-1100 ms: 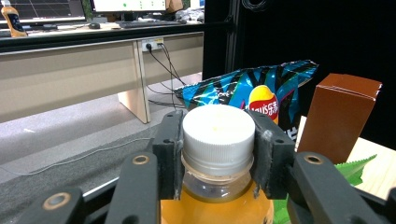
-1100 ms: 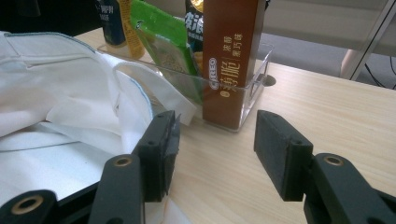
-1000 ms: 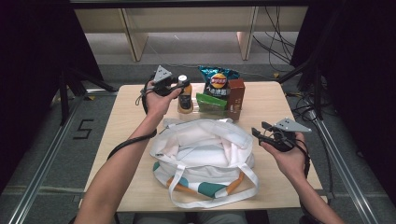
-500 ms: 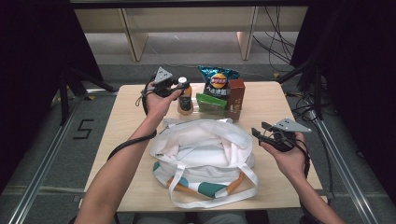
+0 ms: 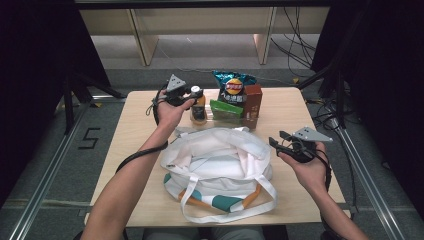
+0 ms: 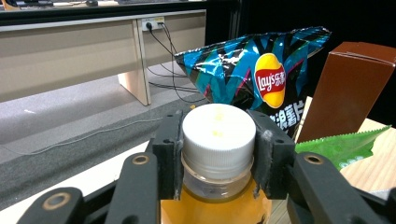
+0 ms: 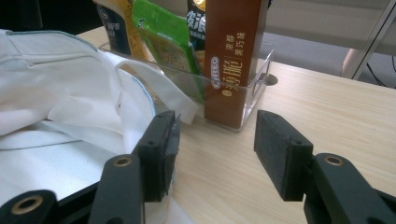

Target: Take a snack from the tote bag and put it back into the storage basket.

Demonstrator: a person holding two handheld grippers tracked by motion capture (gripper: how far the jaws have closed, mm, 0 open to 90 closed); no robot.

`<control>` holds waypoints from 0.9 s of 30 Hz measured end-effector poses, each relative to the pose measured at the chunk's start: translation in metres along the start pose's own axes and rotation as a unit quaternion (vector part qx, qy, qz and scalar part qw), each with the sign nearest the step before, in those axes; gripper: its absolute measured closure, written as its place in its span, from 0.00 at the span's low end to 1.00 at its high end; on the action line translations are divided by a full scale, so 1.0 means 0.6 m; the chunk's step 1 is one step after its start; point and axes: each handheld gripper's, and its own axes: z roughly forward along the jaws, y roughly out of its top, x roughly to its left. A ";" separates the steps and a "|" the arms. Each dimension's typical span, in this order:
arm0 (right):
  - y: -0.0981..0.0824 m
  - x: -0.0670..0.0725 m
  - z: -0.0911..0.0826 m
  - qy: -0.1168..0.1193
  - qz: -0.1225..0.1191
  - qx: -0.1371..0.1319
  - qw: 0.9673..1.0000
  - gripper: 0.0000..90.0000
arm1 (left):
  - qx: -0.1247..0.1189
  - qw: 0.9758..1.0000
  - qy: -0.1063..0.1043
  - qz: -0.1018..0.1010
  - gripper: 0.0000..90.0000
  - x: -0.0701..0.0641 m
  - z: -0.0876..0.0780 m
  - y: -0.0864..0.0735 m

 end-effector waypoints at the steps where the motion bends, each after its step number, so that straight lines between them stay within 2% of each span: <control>1: 0.000 0.001 0.000 0.000 0.004 0.001 1.000 0.55 | 0.000 1.000 0.000 0.000 0.65 0.000 0.000 -0.001; 3: 0.000 0.001 0.000 0.001 0.004 0.000 1.000 0.55 | 0.003 1.000 0.000 0.000 0.65 0.000 0.001 -0.002; 4: 0.000 -0.001 0.000 0.001 -0.005 -0.003 1.000 0.55 | 0.003 1.000 0.000 0.000 0.65 0.000 0.001 -0.002; 25: 0.000 0.000 0.000 0.002 0.001 -0.001 1.000 0.55 | 0.021 1.000 -0.001 0.000 0.65 0.000 0.007 -0.013; 27: 0.001 -0.002 0.000 0.001 -0.006 -0.003 1.000 0.55 | 0.023 1.000 -0.001 -0.001 0.65 0.000 0.008 -0.014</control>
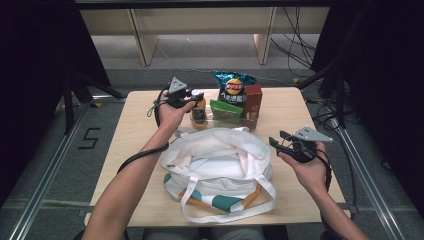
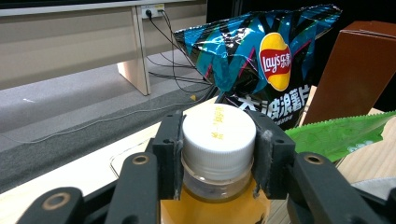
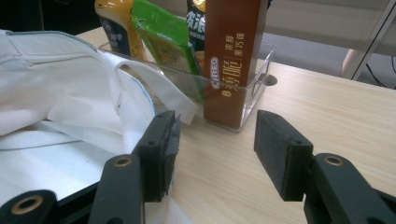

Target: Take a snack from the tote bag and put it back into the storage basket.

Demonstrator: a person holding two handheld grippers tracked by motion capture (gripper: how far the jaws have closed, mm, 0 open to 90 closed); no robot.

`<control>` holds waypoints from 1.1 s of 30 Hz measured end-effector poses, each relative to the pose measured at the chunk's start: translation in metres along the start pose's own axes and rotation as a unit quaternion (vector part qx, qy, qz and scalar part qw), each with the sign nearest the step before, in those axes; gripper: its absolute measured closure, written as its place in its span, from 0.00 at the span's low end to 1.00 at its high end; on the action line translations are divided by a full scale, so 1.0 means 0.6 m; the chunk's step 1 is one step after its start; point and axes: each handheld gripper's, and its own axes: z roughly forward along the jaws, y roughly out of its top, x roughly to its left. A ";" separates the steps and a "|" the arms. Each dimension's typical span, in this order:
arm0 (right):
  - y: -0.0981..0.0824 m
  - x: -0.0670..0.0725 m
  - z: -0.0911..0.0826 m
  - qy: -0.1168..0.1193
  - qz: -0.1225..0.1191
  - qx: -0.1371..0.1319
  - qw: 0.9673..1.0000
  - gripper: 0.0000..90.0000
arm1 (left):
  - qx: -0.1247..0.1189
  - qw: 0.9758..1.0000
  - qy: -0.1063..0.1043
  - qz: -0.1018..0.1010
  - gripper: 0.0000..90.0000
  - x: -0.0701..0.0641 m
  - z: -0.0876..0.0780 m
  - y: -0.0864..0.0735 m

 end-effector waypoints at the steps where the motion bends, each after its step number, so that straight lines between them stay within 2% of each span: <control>1: 0.000 0.001 -0.001 -0.001 0.003 0.002 1.000 0.55 | 0.001 1.000 0.000 0.000 0.65 0.000 0.000 -0.001; 9: 0.000 0.003 -0.001 0.000 0.011 0.007 1.000 0.55 | 0.007 1.000 0.000 -0.005 0.65 0.003 0.004 -0.006; 19: 0.000 0.003 -0.001 -0.001 0.010 0.008 1.000 0.55 | 0.014 1.000 0.000 -0.008 0.65 0.003 0.007 -0.009; 20: 0.000 0.001 -0.001 -0.001 0.001 0.005 1.000 0.55 | 0.014 1.000 0.000 -0.008 0.65 0.003 0.007 -0.010; 25: 0.000 0.004 -0.001 0.001 0.010 0.009 1.000 0.55 | 0.015 1.000 0.000 -0.009 0.65 0.004 0.008 -0.009; 27: 0.000 0.002 0.001 -0.003 0.001 0.001 1.000 0.55 | 0.016 1.000 -0.002 -0.008 0.65 0.004 0.008 -0.009; 29: 0.000 0.004 -0.001 -0.001 0.009 0.008 1.000 0.55 | 0.017 1.000 -0.001 -0.007 0.64 0.003 0.008 -0.008; 33: 0.000 0.002 -0.001 0.000 0.005 0.007 1.000 0.55 | 0.020 1.000 -0.001 -0.008 0.64 0.001 0.010 -0.007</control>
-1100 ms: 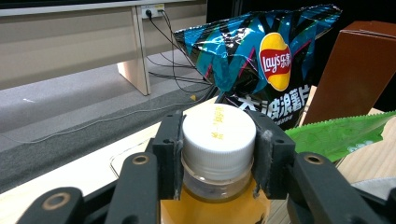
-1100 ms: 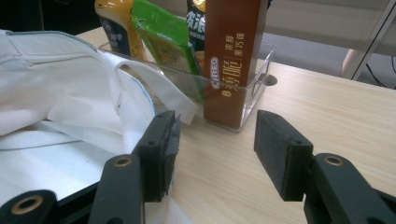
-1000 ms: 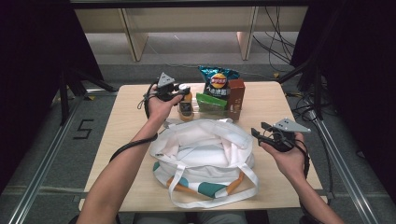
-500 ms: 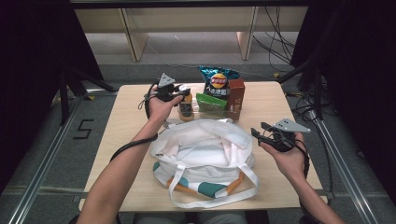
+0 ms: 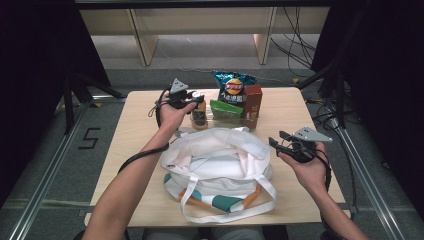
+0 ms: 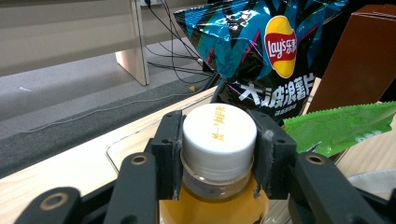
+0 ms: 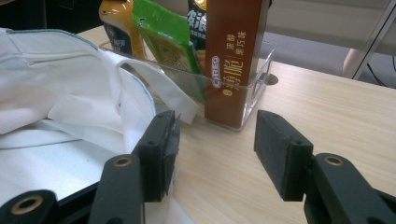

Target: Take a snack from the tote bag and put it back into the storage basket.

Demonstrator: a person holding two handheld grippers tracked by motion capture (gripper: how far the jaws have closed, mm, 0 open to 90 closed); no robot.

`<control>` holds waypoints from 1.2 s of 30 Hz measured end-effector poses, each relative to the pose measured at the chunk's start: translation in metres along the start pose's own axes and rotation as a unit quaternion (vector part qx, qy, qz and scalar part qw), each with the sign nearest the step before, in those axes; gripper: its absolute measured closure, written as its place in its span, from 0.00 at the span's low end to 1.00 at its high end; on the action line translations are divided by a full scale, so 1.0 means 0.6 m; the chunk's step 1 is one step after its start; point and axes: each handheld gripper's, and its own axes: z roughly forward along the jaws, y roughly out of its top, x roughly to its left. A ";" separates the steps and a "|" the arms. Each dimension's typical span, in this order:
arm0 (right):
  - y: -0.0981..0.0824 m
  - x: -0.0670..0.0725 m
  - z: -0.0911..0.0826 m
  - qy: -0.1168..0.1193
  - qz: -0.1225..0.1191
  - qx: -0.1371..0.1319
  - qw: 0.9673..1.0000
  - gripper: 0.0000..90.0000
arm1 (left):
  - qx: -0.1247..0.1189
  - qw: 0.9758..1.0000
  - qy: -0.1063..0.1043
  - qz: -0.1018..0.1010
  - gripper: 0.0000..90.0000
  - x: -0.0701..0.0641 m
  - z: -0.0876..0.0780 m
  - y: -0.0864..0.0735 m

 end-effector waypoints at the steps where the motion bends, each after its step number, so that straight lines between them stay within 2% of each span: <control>1: 0.000 0.001 0.000 0.001 0.005 0.002 1.000 0.55 | 0.001 1.000 0.000 -0.002 0.63 -0.001 0.001 0.000; 6: 0.000 0.001 0.000 -0.002 0.004 -0.001 1.000 0.54 | 0.002 1.000 0.005 -0.007 0.52 -0.001 -0.003 0.005; 9: 0.000 0.001 0.000 -0.001 0.002 -0.001 1.000 0.54 | 0.002 1.000 0.003 -0.023 0.44 -0.001 -0.009 0.006; 10: -0.001 0.000 0.004 -0.005 -0.005 -0.017 1.000 0.54 | 0.002 1.000 0.004 -0.026 0.42 0.000 -0.011 0.007; 13: 0.000 0.000 0.003 -0.003 -0.007 -0.011 1.000 0.54 | -0.001 0.999 0.007 -0.034 0.37 0.001 -0.022 0.009; 14: 0.001 -0.002 0.000 -0.001 -0.008 -0.001 1.000 0.54 | -0.002 0.999 0.006 -0.035 0.34 0.001 -0.024 0.010; 20: 0.001 -0.001 0.001 -0.001 -0.007 -0.004 1.000 0.54 | -0.004 0.999 -0.003 -0.037 0.27 -0.004 -0.048 0.016; 24: 0.001 -0.001 0.001 -0.002 -0.006 -0.006 1.000 0.54 | -0.006 0.999 0.001 -0.038 0.25 -0.008 -0.065 0.017; 25: 0.000 0.003 -0.001 -0.003 0.008 -0.002 1.000 0.54 | -0.008 0.999 0.003 -0.041 0.25 -0.009 -0.071 0.017; 26: 0.002 0.001 -0.001 -0.001 0.002 -0.001 1.000 0.54 | -0.009 0.999 0.004 -0.040 0.25 -0.010 -0.076 0.016; 30: 0.001 0.003 -0.003 -0.003 0.008 0.003 1.000 0.54 | -0.012 0.999 0.003 -0.040 0.25 -0.015 -0.093 0.014; 32: 0.002 0.000 0.000 -0.001 -0.003 -0.005 1.000 0.54 | -0.014 0.999 0.003 -0.039 0.25 -0.019 -0.107 0.012; 36: 0.001 -0.001 0.001 0.002 -0.002 -0.012 1.000 0.54 | -0.019 0.999 0.003 -0.039 0.25 -0.025 -0.126 0.007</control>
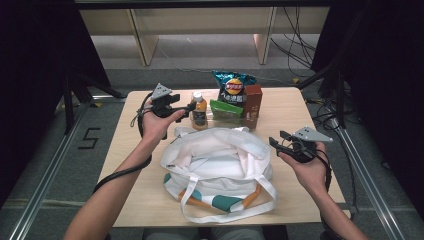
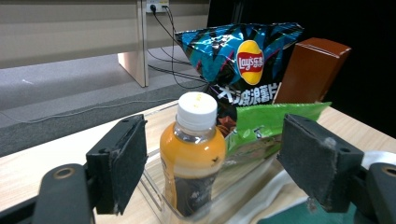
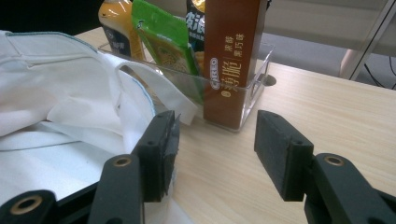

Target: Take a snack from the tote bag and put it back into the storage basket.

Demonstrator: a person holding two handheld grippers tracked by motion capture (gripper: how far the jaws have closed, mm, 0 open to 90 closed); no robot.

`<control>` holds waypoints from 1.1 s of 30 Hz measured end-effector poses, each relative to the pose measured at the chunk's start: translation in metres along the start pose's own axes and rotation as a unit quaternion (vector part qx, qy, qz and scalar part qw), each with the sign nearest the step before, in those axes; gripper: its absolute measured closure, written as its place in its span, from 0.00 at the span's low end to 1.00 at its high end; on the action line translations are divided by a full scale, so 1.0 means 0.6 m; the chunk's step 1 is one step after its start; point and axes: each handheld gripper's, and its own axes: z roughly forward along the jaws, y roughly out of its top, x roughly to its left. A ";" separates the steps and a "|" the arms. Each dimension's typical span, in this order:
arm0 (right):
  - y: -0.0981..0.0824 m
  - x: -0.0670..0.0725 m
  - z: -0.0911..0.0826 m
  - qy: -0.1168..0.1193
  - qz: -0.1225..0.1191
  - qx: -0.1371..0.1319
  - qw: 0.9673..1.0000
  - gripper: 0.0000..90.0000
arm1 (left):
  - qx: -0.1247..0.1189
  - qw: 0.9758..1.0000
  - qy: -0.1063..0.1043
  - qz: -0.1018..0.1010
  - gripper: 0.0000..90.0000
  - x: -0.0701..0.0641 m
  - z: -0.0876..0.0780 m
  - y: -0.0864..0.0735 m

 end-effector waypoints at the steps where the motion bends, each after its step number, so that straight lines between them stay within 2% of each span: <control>1: 0.000 0.000 -0.001 -0.001 0.000 0.003 1.000 0.54 | 0.000 1.000 -0.001 -0.002 0.25 -0.001 -0.003 -0.001; 6: 0.000 0.001 0.000 -0.011 -0.001 -0.006 1.000 0.54 | -0.001 1.000 -0.001 0.000 0.25 -0.009 -0.020 -0.007; 7: 0.000 0.001 -0.001 -0.011 -0.002 -0.004 1.000 0.54 | 0.000 1.000 -0.002 0.000 0.25 -0.011 -0.024 -0.009; 8: 0.001 0.002 -0.005 -0.008 0.002 0.009 1.000 0.54 | 0.000 1.000 -0.003 0.004 0.25 -0.012 -0.027 -0.010; 9: 0.002 0.000 -0.004 -0.007 -0.005 0.006 1.000 0.54 | 0.000 1.000 -0.003 0.003 0.25 -0.014 -0.030 -0.011; 11: 0.002 0.000 -0.004 -0.005 -0.003 0.008 1.000 0.54 | 0.000 1.000 -0.004 0.006 0.25 -0.017 -0.038 -0.014; 12: 0.002 -0.002 -0.004 -0.011 -0.016 0.004 1.000 0.54 | -0.001 1.000 -0.004 0.005 0.25 -0.018 -0.041 -0.015; 13: 0.002 0.003 -0.005 -0.009 0.006 0.010 1.000 0.54 | 0.000 1.000 -0.004 0.004 0.25 -0.020 -0.045 -0.017; 14: 0.002 0.004 -0.006 -0.007 0.012 0.012 1.000 0.54 | -0.002 1.000 -0.005 0.005 0.25 -0.021 -0.049 -0.019; 18: 0.003 0.004 -0.006 -0.008 0.013 0.007 1.000 0.54 | 0.001 1.000 -0.009 0.009 0.25 -0.026 -0.062 -0.025; 20: 0.002 0.003 -0.005 -0.008 0.007 0.004 1.000 0.53 | 0.000 1.000 -0.010 0.009 0.25 -0.029 -0.070 -0.028; 21: 0.003 0.000 -0.004 -0.010 -0.006 -0.001 1.000 0.53 | 0.000 1.000 -0.010 0.011 0.25 -0.030 -0.073 -0.030; 22: 0.003 0.004 -0.006 -0.008 0.013 0.006 1.000 0.53 | 0.002 1.000 -0.010 0.010 0.25 -0.031 -0.075 -0.032; 23: 0.002 0.003 -0.005 -0.008 0.008 0.004 1.000 0.53 | 0.002 1.000 -0.012 0.011 0.25 -0.031 -0.078 -0.035; 24: 0.003 0.004 -0.006 -0.007 0.013 0.007 1.000 0.53 | 0.005 1.000 -0.012 0.013 0.25 -0.031 -0.081 -0.037; 33: 0.002 0.003 -0.004 -0.011 0.007 0.000 1.000 0.53 | 0.003 1.000 -0.011 0.016 0.25 -0.033 -0.102 -0.060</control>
